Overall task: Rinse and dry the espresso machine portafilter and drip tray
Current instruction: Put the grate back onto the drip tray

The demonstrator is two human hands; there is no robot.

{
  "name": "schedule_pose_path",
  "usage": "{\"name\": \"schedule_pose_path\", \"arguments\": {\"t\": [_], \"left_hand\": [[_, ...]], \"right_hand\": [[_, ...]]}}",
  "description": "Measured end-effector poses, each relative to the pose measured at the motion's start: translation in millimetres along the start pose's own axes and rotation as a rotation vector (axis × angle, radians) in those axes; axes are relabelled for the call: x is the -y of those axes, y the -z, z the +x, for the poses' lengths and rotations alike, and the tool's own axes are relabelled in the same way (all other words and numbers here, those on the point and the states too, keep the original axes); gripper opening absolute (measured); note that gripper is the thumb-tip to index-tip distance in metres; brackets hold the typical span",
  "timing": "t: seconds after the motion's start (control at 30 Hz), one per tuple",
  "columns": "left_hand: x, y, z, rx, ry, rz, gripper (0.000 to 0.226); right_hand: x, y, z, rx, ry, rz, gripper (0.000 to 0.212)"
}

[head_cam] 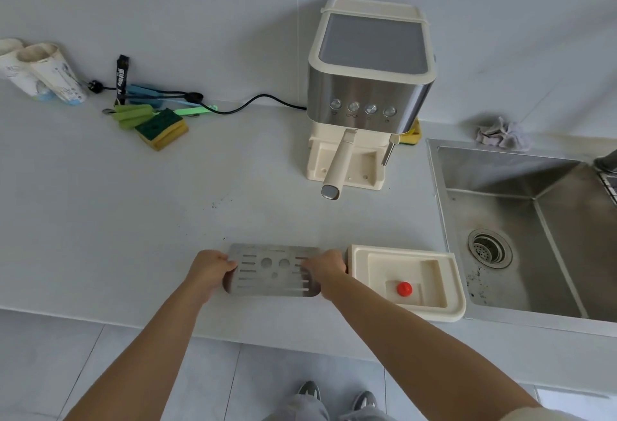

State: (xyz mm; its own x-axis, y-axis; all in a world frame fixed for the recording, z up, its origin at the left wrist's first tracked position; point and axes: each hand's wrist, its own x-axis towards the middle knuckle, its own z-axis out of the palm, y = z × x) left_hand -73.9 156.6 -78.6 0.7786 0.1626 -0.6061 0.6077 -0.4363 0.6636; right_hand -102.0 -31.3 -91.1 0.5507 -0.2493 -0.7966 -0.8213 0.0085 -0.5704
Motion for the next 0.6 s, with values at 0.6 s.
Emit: {"name": "schedule_pose_path", "arguments": {"t": [0.6], "left_hand": [[-48.9,-68.2,-49.3,0.267,-0.323,0.150,0.016]], "right_hand": [[-20.8,146.8,-36.0,-0.187,0.361,0.009,0.036]]}}
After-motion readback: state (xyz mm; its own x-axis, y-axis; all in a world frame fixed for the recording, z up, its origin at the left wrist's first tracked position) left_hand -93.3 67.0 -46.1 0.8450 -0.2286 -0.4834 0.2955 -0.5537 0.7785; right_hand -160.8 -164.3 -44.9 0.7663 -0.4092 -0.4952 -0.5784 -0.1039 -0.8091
